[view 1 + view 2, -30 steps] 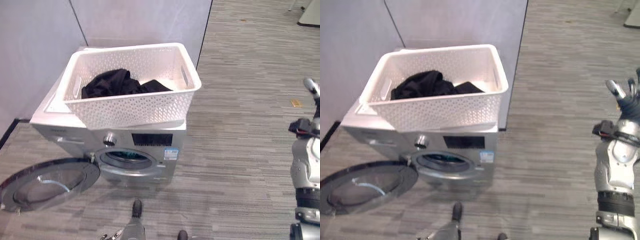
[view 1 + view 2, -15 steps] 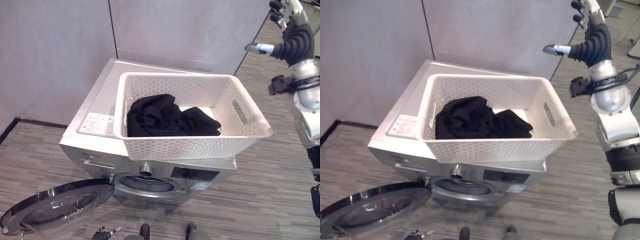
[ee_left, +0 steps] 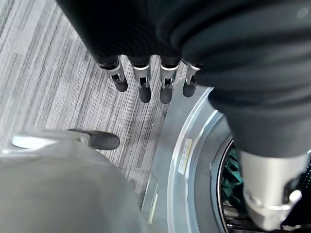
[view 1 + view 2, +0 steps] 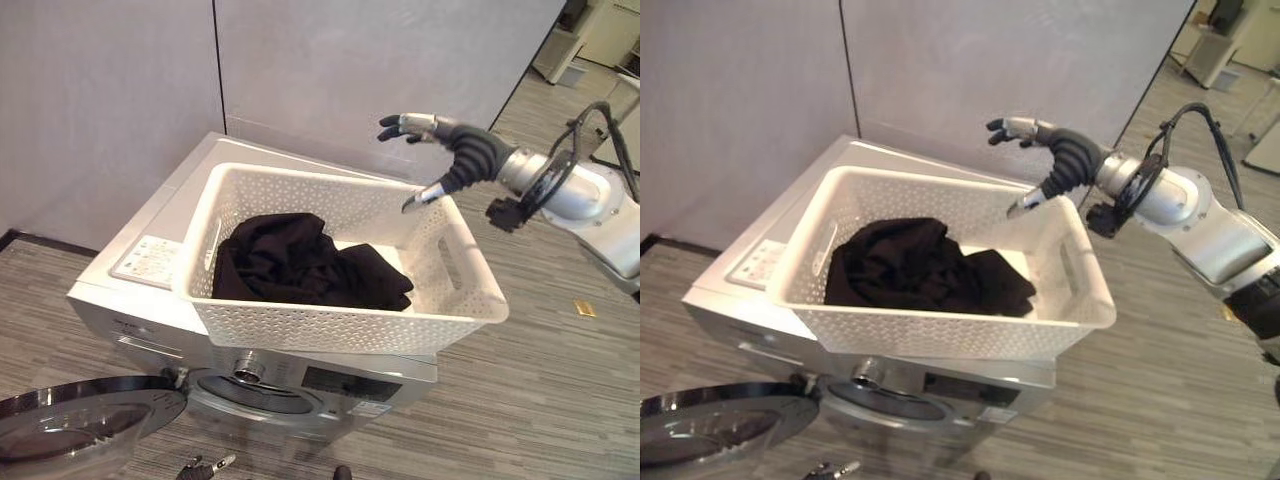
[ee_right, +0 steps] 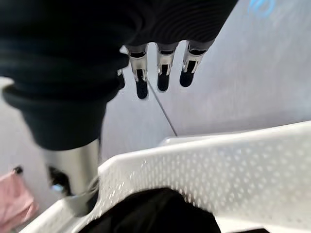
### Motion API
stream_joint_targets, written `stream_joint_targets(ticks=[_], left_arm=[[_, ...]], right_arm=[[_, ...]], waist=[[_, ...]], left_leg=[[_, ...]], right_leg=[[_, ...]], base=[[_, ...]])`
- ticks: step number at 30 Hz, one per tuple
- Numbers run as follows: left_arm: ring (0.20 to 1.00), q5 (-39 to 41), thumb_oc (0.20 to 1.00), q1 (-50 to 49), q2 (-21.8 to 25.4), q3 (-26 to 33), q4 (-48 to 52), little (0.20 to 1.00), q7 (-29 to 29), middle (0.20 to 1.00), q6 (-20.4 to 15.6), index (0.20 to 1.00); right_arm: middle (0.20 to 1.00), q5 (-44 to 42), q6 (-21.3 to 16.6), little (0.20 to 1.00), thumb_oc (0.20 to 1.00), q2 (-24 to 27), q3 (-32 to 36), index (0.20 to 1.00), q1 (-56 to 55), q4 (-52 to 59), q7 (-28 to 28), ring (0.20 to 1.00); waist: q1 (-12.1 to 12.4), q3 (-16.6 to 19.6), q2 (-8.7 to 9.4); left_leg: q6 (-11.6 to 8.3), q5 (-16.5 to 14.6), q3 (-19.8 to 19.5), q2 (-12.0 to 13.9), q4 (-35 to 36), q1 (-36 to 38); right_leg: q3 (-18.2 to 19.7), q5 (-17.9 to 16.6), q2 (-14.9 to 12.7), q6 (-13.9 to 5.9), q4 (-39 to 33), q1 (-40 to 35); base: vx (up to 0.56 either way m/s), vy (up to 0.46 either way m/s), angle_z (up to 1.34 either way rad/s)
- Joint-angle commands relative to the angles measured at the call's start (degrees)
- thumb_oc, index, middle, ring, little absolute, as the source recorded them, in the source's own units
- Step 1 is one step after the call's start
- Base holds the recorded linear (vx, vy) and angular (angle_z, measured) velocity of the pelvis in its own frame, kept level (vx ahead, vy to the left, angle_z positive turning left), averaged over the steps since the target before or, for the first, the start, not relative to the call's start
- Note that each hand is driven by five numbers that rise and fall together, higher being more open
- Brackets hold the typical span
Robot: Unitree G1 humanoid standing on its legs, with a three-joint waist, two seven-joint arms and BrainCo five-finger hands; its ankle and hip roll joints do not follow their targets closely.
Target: Grab the laundry basket,head to the washer,open it,put in the laundry and shut it.
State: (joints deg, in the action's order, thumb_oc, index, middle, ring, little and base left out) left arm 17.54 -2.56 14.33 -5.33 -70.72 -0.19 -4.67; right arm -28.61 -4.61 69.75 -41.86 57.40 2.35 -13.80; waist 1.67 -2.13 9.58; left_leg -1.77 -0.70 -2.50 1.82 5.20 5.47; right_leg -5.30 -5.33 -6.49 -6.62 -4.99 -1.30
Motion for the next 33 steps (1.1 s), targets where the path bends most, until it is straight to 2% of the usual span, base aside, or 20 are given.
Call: stream_joint_targets(ticks=[1, 6, 15, 19, 27, 33], left_arm=[[1.000, 0.7, 1.000, -0.7, -3.5, -0.9, -3.4, 1.000, -2.1, 1.000, 0.4, 1.000], [1.000, -2.4, 1.000, -1.7, -2.0, 1.0, -6.0, 1.000, -1.9, 1.000, 1.1, 1.000], [1.000, -3.2, 1.000, -2.2, -0.2, 3.5, -8.0, 1.000, -1.0, 1.000, 2.0, 1.000], [1.000, -3.1, 1.000, -2.4, 0.1, 2.9, -7.8, 1.000, -0.9, 1.000, 1.9, 1.000], [1.000, -2.5, 1.000, -0.9, -0.3, 1.4, -7.6, 1.000, -0.8, 1.000, 1.9, 1.000], [1.000, -1.7, 1.000, 0.7, -0.4, 1.2, -7.2, 1.000, 0.0, 1.000, 1.6, 1.000]], right_arm=[[1.000, -2.4, -1.6, 1.000, 1.000, 1.7, -4.5, 1.000, 6.0, -1.9, -1.3, 1.000], [1.000, -2.4, -0.4, 1.000, 1.000, -0.2, -10.2, 1.000, 9.7, -2.3, -2.9, 1.000], [1.000, -1.3, 1.0, 1.000, 1.000, -2.5, -11.2, 1.000, 8.3, -4.7, -2.8, 1.000], [1.000, 0.3, 2.1, 1.000, 1.000, -3.4, -11.0, 1.000, 6.9, -7.2, -2.6, 1.000], [1.000, 1.9, 2.9, 1.000, 1.000, -5.2, -11.7, 1.000, 6.0, -8.2, -3.1, 1.000], [1.000, 2.4, 3.3, 1.000, 1.000, -7.8, -14.1, 1.000, 7.8, -7.2, -3.7, 1.000]], waist=[[2.1, 2.1, 1.94], [3.4, 1.8, 2.99], [5.7, 0.0, 3.96], [7.3, -2.3, 3.97], [7.9, -4.3, 4.04], [7.9, -4.8, 4.39]], left_leg=[[-0.97, -1.5, 0.4, 1.9, -1.1, -2.6], [-1.50, -1.1, 0.4, 2.9, -0.6, -2.8], [-2.22, 0.2, -1.2, 3.2, -0.4, -5.9], [-2.39, 1.4, -3.1, 2.9, -0.5, -8.9], [-2.35, 2.1, -4.9, 2.3, -0.4, -11.2], [-2.28, 2.0, -4.8, 2.4, -0.4, -11.3]], right_leg=[[-0.5, 4.8, -4.1, -3.64, 5.3, -0.9], [-0.7, 5.3, -3.5, -3.27, 4.9, -0.8], [-2.2, 5.4, -3.5, -2.97, 4.1, 0.4], [-3.4, 5.4, -3.5, -2.68, 4.1, 1.7], [-5.1, 5.3, -3.7, -2.43, 4.4, 2.7], [-4.9, 5.3, -3.6, -2.35, 4.2, 2.9]], base=[[0.00, 0.000, 0.00], [0.00, 0.000, 0.00], [-0.01, -0.008, 0.10], [-0.05, -0.009, 0.22], [-0.03, -0.003, 0.18], [0.00, 0.002, 0.03]])
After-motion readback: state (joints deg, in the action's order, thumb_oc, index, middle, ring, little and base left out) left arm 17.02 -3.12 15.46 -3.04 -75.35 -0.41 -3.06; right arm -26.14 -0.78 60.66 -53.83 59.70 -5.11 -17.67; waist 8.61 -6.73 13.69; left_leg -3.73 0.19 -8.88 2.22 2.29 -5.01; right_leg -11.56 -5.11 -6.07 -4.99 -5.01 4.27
